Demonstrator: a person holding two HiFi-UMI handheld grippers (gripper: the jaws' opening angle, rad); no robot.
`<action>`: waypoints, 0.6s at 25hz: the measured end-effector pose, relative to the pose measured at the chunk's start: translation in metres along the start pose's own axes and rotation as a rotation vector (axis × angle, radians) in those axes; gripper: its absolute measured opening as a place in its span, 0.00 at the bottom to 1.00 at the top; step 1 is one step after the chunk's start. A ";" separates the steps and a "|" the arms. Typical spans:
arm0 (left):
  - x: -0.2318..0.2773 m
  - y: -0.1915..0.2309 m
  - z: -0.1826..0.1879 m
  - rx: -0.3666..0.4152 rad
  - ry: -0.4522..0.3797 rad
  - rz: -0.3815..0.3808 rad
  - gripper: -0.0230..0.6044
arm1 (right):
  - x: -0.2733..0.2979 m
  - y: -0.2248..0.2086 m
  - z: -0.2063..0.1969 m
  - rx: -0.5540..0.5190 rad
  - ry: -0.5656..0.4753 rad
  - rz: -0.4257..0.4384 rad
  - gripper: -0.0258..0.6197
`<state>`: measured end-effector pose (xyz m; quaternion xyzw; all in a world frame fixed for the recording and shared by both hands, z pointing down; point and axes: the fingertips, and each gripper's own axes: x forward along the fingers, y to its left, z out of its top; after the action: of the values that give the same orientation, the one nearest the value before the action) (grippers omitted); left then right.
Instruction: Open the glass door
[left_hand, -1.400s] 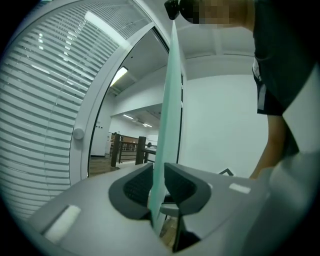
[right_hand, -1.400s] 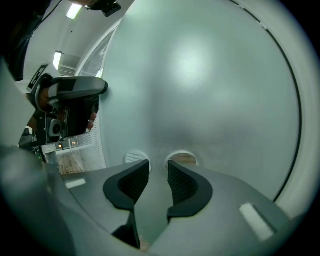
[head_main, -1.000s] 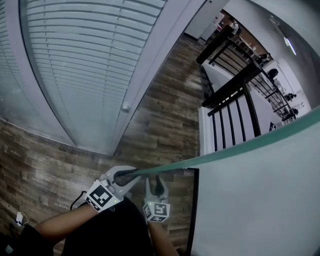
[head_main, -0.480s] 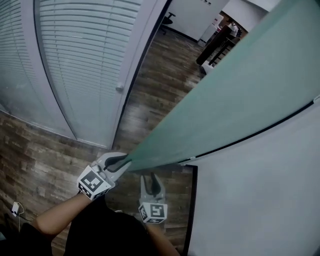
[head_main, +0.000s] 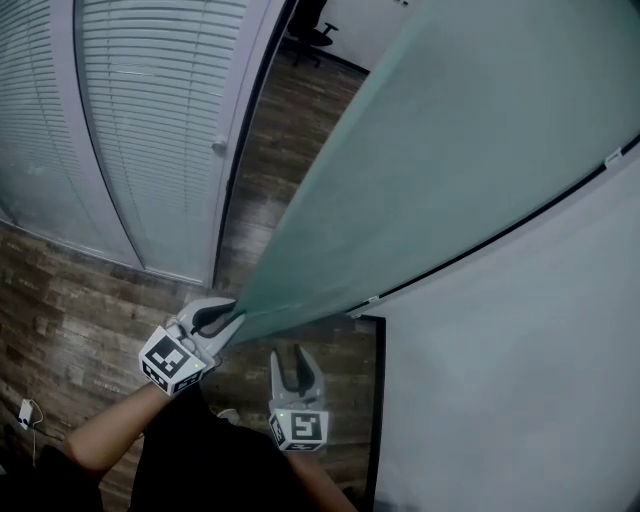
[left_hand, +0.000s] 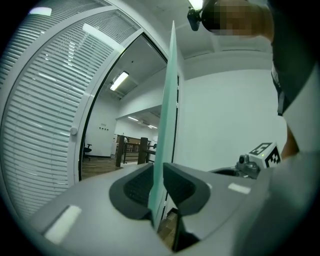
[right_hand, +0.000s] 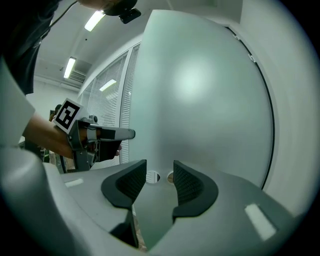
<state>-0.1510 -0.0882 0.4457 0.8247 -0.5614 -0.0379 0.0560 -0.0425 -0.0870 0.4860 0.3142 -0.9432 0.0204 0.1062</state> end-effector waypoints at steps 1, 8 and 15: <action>-0.001 -0.004 -0.003 -0.006 0.001 0.000 0.13 | -0.005 0.000 -0.004 0.003 0.003 -0.003 0.28; -0.008 -0.040 -0.007 -0.030 -0.014 0.004 0.12 | -0.031 0.017 -0.018 0.010 0.033 0.001 0.28; -0.015 -0.084 -0.022 0.010 -0.003 -0.078 0.12 | -0.051 0.024 -0.040 0.029 0.064 -0.047 0.28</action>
<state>-0.0764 -0.0431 0.4561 0.8462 -0.5292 -0.0387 0.0497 -0.0094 -0.0333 0.5152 0.3371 -0.9312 0.0416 0.1323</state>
